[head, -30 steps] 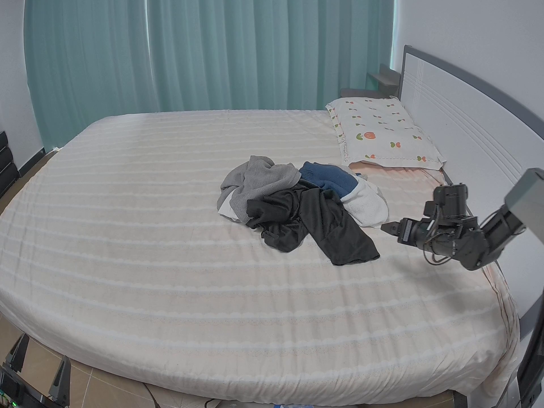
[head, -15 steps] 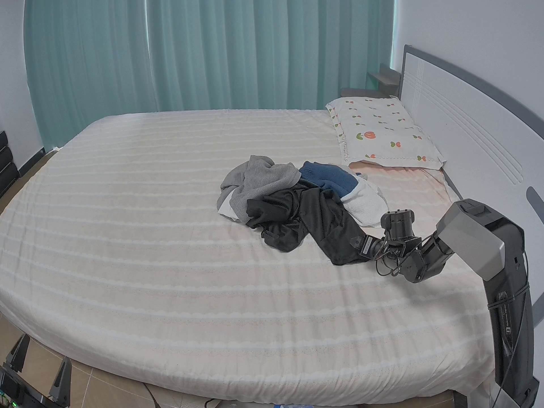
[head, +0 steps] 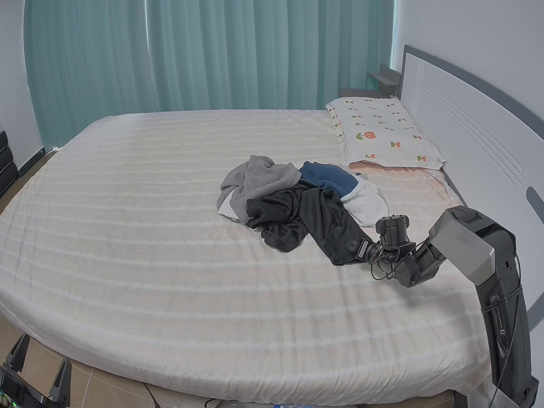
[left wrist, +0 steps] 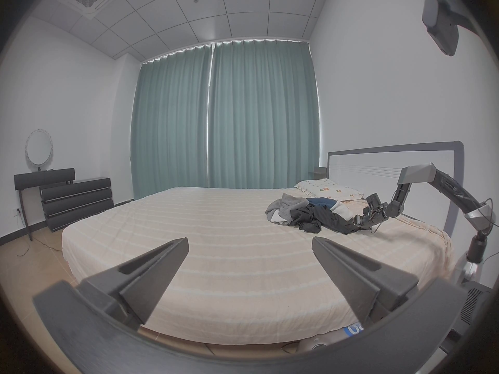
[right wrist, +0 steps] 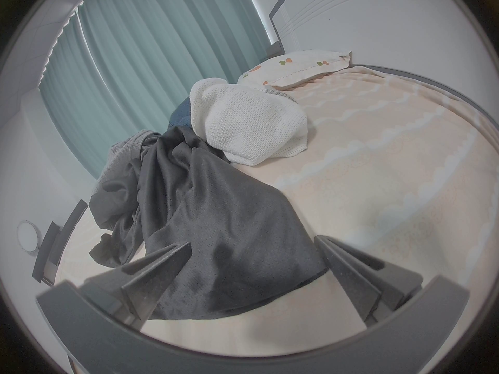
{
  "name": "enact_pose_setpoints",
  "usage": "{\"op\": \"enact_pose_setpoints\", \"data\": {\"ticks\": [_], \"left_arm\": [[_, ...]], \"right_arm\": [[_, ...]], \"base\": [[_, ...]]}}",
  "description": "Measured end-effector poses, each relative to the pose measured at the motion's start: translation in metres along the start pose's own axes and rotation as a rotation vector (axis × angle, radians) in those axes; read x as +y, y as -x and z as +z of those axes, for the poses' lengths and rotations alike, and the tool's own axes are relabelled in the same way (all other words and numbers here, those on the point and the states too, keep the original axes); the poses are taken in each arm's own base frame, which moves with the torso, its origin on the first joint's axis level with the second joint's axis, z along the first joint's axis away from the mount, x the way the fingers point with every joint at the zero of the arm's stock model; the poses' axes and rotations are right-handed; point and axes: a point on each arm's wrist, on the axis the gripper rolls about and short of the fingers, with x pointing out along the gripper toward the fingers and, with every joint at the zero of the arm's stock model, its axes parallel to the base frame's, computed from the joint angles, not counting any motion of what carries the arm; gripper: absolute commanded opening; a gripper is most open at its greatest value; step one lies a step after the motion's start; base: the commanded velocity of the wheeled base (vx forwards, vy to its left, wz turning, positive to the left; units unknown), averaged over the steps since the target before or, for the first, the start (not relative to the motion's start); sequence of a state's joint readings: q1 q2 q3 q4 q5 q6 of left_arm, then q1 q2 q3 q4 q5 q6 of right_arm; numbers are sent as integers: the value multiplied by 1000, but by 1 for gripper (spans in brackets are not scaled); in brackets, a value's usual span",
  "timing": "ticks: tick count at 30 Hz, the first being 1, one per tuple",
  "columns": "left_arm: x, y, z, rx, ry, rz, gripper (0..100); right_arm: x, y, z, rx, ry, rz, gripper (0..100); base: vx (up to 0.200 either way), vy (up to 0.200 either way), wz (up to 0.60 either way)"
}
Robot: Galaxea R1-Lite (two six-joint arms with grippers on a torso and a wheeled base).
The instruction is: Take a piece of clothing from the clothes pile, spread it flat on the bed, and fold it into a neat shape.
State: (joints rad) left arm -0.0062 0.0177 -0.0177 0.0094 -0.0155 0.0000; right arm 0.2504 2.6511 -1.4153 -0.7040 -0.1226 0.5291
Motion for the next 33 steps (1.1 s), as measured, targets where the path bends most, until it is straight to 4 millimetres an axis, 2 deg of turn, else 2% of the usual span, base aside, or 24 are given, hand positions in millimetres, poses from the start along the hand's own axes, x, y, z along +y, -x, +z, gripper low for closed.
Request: {"op": "enact_pose_setpoints", "data": {"ticks": [1,13,17,20,26,33], "left_arm": [[0,0,0,0,0,0,100],[0,0,0,0,0,2,100],[0,0,0,0,0,3,100],[0,0,0,0,-1,4,100],[0,0,0,0,-8,0,100],[0,0,0,-4,-11,2,100]], "right_arm": [[1,0,0,-2,2,0,0],[7,1,3,-47,-1,29,0],[9,5,10,-71,-15,42,0],[11,15,14,-72,-60,61,0],[25,57,21,-15,-162,166,0],[46,127,41,-6,-224,306,0]], "base": [[0,0,0],[0,0,0],[0,0,0],[0,0,0],[0,0,0],[0,0,0]]}}
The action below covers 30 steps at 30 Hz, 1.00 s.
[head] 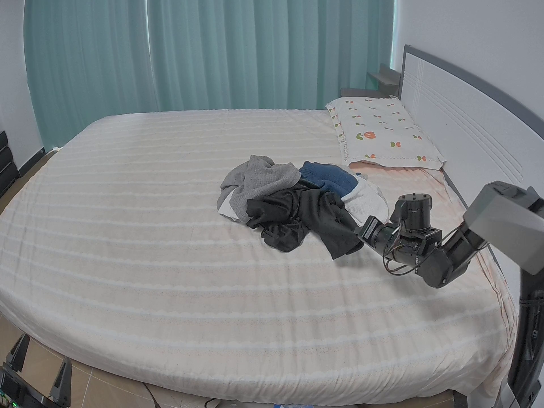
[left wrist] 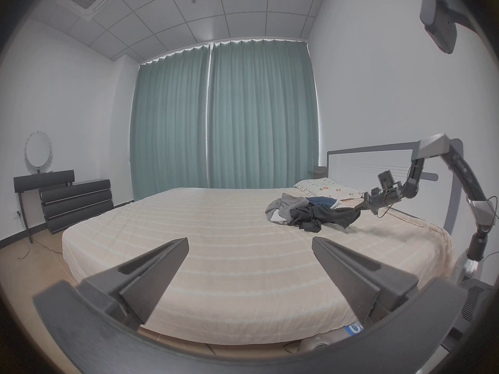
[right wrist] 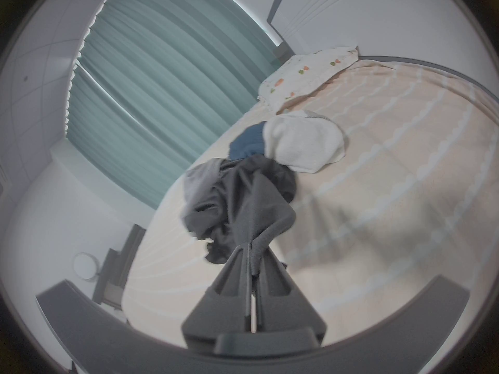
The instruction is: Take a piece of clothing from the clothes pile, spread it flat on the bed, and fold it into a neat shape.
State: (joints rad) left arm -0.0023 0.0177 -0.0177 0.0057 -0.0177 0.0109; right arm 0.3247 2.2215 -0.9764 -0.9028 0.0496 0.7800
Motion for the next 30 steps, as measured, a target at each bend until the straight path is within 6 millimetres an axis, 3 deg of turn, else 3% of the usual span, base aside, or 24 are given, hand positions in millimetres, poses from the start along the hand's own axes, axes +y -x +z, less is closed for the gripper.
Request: {"op": "enact_pose_setpoints", "data": {"ticks": [5,12,20,30], "left_arm": [[0,2,12,-60,19,-4,100],[0,-4,65,-101,31,-50,100],[-2,-55,87,140,48,-165,100],[-28,-140,78,386,133,-351,100]], "right_arm": [[26,46,11,-3,-8,91,0],[60,100,10,14,9,229,0],[84,148,-1,49,26,349,0],[96,184,-18,109,14,436,0]], "base": [[0,0,0],[0,0,0],[0,0,0],[0,0,0]]}}
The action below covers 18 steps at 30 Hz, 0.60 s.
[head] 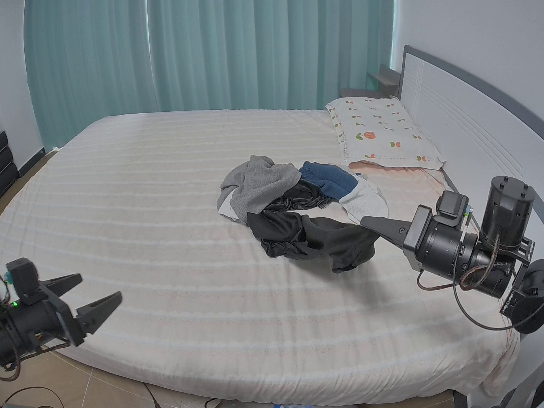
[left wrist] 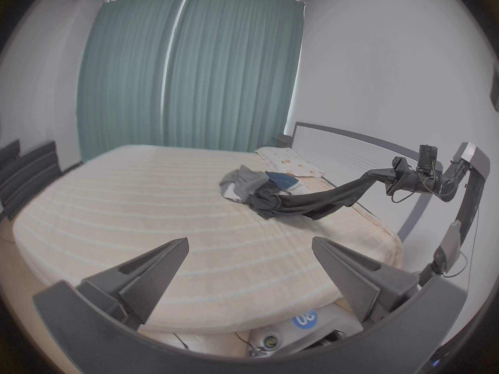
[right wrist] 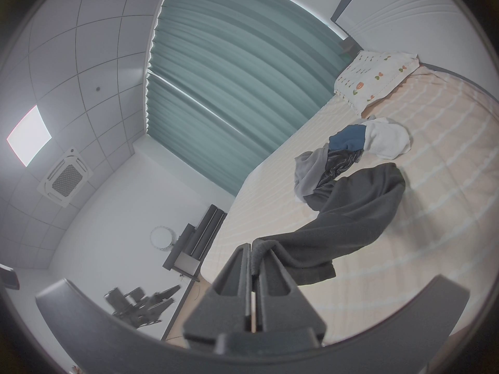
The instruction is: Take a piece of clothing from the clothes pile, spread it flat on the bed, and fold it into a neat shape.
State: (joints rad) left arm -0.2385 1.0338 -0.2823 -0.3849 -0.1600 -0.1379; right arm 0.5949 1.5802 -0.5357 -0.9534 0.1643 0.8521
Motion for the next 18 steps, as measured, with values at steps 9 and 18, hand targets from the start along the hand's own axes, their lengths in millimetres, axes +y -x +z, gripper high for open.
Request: {"op": "enact_pose_setpoints", "data": {"ticks": [9,18], "left_arm": [[-13,-88,-11,128,93,-94,100],[-29,-182,-38,191,120,-41,100]], "right_arm": [[11,9,-14,47,-3,43,0],[15,14,-17,56,-5,55,0]], "base": [[0,0,0],[0,0,0]]}}
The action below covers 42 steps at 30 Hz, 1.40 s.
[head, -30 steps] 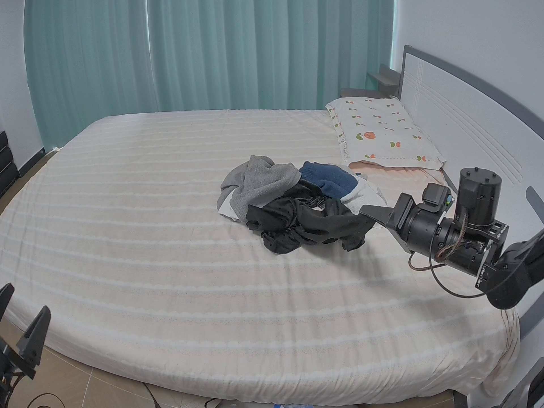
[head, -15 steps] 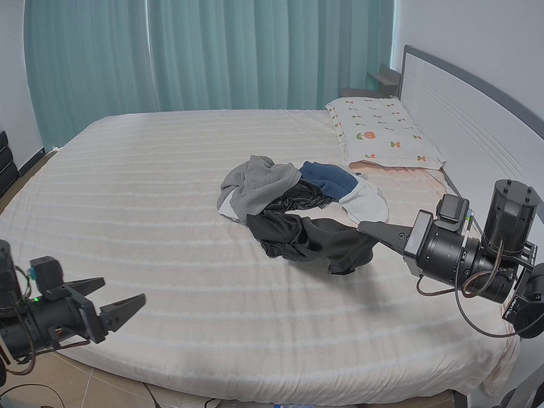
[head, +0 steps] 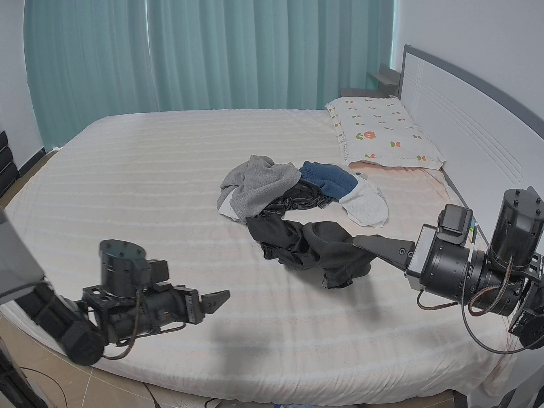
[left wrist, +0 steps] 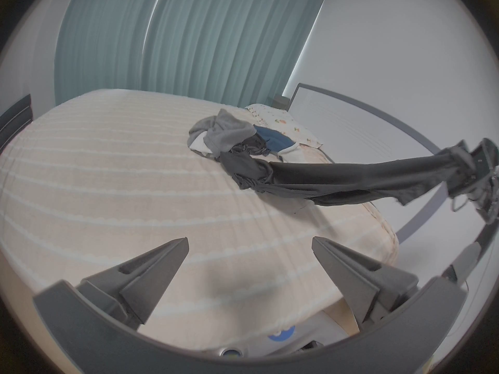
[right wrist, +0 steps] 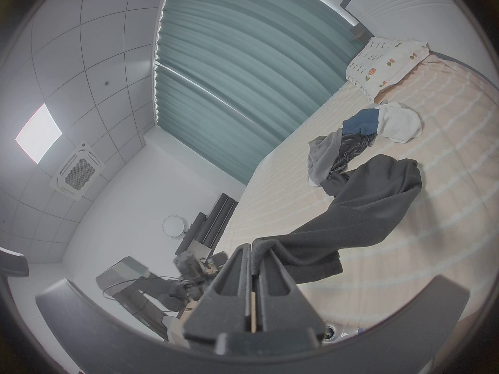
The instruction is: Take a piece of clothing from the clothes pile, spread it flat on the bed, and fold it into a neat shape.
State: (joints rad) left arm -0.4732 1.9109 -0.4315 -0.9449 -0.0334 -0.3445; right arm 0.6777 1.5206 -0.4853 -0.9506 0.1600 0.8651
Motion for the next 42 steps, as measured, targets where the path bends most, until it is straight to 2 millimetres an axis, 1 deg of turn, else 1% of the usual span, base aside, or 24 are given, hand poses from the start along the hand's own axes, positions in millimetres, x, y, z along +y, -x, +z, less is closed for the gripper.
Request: {"op": "enact_pose_setpoints", "data": {"ticks": [4,6,8,12,17,21,26,36,42], "left_arm": [[-9,-41,-1,-7,-2,-5,100],[-13,-58,-4,-4,3,-11,100],[-18,-74,-8,-1,26,-21,100],[-30,-94,-16,5,79,-39,100],[-45,-106,-25,15,81,-67,100],[-51,-111,-26,-7,76,-45,100],[-54,-118,-25,-36,76,-26,100],[-54,-138,-25,-86,82,32,100],[-55,-147,-26,-105,91,47,100]], "right_arm": [[2,4,1,-5,0,8,0],[4,7,2,-13,1,18,0],[9,12,4,-27,5,36,0],[21,26,9,-52,13,91,0],[34,39,6,-43,8,149,0],[38,43,6,-37,-20,173,0],[43,46,7,-42,-27,199,0],[56,64,16,-96,-15,267,0],[54,69,26,-114,-32,279,0]], "base": [[0,0,0],[0,0,0],[0,0,0],[0,0,0],[0,0,0],[0,0,0],[0,0,0],[0,0,0],[0,0,0]]}}
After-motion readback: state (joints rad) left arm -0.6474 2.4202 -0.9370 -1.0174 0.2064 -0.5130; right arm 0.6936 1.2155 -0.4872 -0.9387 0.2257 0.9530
